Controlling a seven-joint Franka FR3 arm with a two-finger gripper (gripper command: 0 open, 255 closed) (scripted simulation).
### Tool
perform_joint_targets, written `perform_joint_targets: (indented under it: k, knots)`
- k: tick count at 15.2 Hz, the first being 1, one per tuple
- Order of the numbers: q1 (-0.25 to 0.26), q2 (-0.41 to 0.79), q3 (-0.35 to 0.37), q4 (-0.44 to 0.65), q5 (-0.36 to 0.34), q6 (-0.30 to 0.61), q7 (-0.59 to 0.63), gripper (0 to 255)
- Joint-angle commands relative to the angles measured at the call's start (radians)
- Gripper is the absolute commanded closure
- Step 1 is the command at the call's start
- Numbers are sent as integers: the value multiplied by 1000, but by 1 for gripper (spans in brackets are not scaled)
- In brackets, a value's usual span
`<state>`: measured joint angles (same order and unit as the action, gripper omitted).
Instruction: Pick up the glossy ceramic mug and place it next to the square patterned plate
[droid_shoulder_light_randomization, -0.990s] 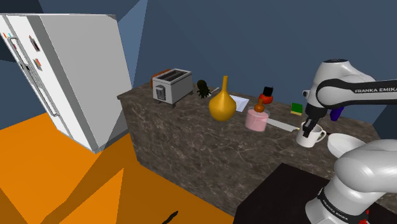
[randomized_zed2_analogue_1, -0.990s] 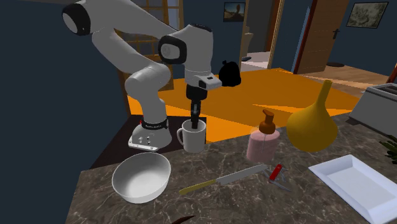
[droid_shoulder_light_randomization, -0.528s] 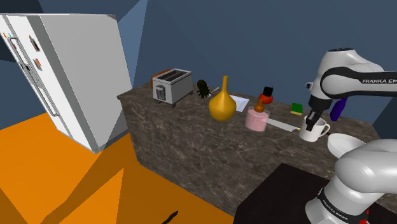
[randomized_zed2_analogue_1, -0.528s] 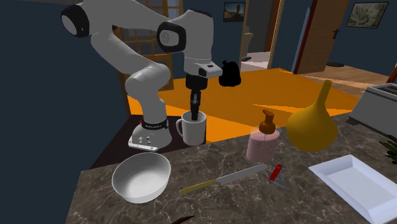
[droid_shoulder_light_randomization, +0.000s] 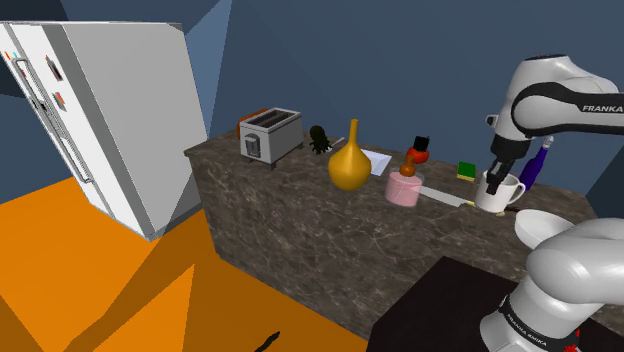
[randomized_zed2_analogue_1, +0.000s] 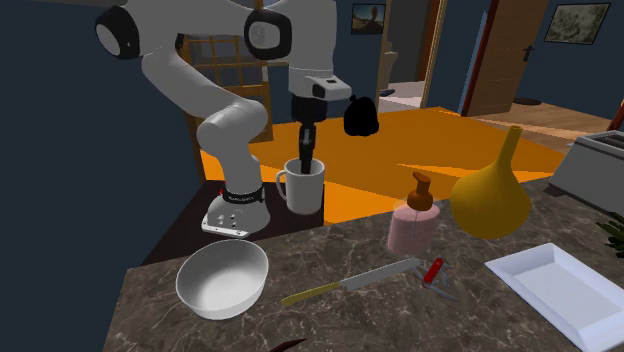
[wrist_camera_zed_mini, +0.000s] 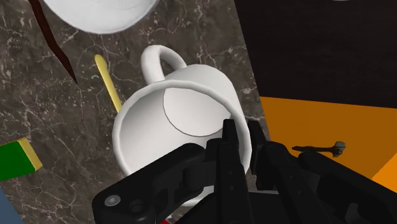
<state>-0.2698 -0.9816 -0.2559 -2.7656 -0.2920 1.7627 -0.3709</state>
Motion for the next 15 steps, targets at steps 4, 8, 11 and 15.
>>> perform_joint_targets:
  k: [4,8,11,15]
  knots:
    - [6,-1,14,67,15,-68,-8,255]
    - [22,98,-2,141,16,-39,-14,255]
    - [43,239,-32,224,17,23,-26,255]
    - [72,419,-72,349,34,83,-51,255]
